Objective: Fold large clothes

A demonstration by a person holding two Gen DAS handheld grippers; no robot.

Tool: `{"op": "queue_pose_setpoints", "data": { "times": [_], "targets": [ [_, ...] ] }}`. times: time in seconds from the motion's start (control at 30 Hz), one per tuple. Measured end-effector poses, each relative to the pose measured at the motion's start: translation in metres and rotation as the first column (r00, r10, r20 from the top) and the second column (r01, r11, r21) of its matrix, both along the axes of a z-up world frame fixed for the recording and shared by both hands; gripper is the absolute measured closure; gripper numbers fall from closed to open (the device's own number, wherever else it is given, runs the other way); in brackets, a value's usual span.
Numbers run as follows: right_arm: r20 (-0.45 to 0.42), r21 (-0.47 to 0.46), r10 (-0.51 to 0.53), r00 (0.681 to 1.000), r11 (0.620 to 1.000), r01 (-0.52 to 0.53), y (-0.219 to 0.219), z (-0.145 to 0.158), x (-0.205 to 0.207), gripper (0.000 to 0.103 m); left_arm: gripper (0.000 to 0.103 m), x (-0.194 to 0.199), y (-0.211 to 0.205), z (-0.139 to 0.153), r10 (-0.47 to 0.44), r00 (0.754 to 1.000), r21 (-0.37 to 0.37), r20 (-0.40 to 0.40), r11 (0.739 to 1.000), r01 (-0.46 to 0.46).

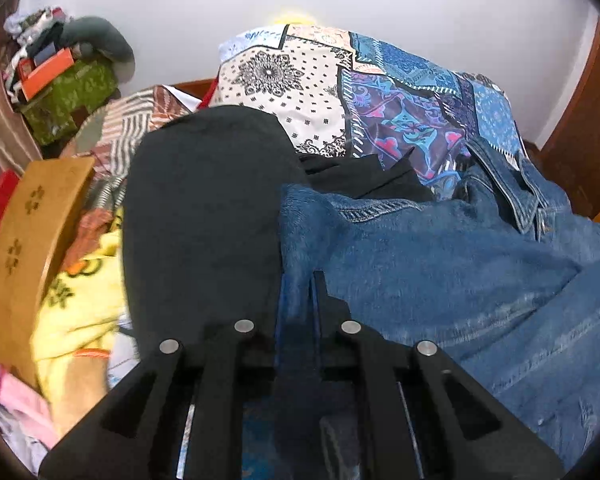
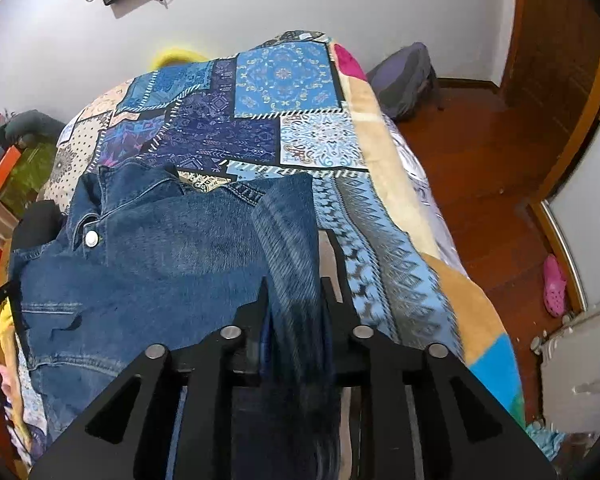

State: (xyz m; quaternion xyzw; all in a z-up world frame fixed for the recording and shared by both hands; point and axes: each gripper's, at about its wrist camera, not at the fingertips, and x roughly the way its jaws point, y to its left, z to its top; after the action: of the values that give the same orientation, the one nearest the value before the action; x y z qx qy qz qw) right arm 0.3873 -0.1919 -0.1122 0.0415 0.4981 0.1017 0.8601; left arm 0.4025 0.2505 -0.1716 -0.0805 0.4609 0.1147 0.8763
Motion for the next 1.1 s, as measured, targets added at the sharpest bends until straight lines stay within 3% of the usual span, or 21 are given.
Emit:
{"op": "queue_pose_setpoints", "data": {
  "times": [0.13,0.3,0.37,0.43,0.6,0.67,0.73,0.93,1.1],
  "targets": [
    [0.016,-0.013,0.019,1.000,1.000,-0.019,-0.001,0.016,-0.021,0.076,0.093,-0.024,-0.005,0.020,-0.029,0.999,-0.015,0.013,0.999,0.030],
    [0.074,-0.069,0.071,0.995,0.995,-0.066,-0.001,0.048,-0.063,0.074,0.077,-0.059,-0.023,0.049,-0.068,0.997,0.036,0.046,0.997,0.067],
    [0.113,-0.094,0.092,0.989,0.992,-0.081,0.000,0.062,-0.079,0.066,0.067,-0.073,-0.029,0.059,-0.083,0.994,0.046,0.066,0.996,0.081],
    [0.159,-0.121,0.116,0.980,0.988,-0.097,0.001,0.076,-0.099,0.050,0.055,-0.092,-0.037,0.071,-0.097,0.991,0.053,0.090,0.994,0.093],
    [0.227,-0.167,0.174,0.958,0.976,-0.138,0.003,0.092,-0.140,0.038,0.031,-0.131,-0.047,0.083,-0.127,0.987,0.060,0.103,0.991,0.121],
    [0.224,-0.169,0.195,0.955,0.973,-0.159,0.003,0.092,-0.152,0.038,0.019,-0.147,-0.048,0.082,-0.128,0.988,0.032,0.086,0.992,0.125],
    [0.215,-0.166,0.209,0.954,0.970,-0.175,0.003,0.089,-0.164,0.038,0.016,-0.158,-0.046,0.078,-0.123,0.989,-0.012,0.080,0.992,0.124],
    [0.171,-0.172,0.225,0.959,0.965,-0.196,-0.001,0.072,-0.197,0.038,0.016,-0.200,-0.040,0.048,-0.131,0.991,-0.109,0.003,0.986,0.130],
    [0.124,-0.169,0.204,0.971,0.969,-0.182,-0.010,0.055,-0.218,0.038,0.016,-0.230,-0.031,0.005,-0.099,0.991,-0.205,-0.087,0.976,0.079]
  ]
}}
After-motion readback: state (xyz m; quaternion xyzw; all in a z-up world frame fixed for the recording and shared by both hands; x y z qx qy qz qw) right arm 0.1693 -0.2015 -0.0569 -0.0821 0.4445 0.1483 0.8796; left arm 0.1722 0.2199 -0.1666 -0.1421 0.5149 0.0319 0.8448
